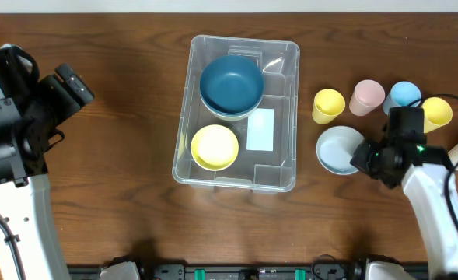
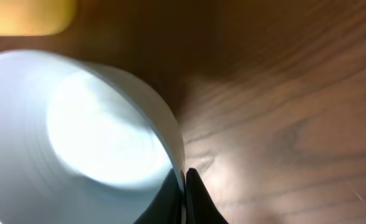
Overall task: Pack container
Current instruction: 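Reach the right gripper to the grey bowl and grip its rim, then lift the grey bowl, stack it on the yellow bowl, withdraw, then reach the right gripper to the white cup at far right, grip rim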
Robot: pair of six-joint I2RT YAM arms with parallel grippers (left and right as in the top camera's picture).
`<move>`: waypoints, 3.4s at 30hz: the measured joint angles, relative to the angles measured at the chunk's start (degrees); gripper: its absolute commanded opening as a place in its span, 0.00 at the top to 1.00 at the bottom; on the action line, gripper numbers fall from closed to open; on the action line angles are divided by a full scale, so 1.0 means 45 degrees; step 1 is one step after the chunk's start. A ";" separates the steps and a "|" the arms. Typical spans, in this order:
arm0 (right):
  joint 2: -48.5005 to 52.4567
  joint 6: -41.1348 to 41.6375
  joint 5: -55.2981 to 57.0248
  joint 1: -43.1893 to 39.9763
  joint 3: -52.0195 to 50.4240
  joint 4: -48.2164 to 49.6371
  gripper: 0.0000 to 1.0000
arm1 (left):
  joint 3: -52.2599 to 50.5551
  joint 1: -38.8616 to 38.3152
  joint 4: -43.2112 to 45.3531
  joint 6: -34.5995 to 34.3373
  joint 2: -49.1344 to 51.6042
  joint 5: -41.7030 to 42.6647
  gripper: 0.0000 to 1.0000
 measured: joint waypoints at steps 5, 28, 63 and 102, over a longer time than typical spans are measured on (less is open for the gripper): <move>-0.1744 -0.0117 -0.0005 0.2016 0.2084 -0.1190 0.99 | 0.0000 0.0000 0.0000 0.0000 0.0000 0.0000 0.02; 0.6465 -0.0729 -0.0384 0.9913 0.6951 0.1297 0.99 | 0.0000 0.0000 0.0000 0.0000 0.0000 0.0000 0.02; 0.2186 0.0180 0.1967 -0.3138 0.8966 -0.4755 0.12 | 0.0000 0.0000 0.0000 0.0000 0.0000 0.0000 0.02; 0.7087 0.0704 0.0539 -1.0472 0.6003 -0.0923 0.30 | 0.0000 0.0000 0.0000 0.0000 0.0000 0.0000 0.02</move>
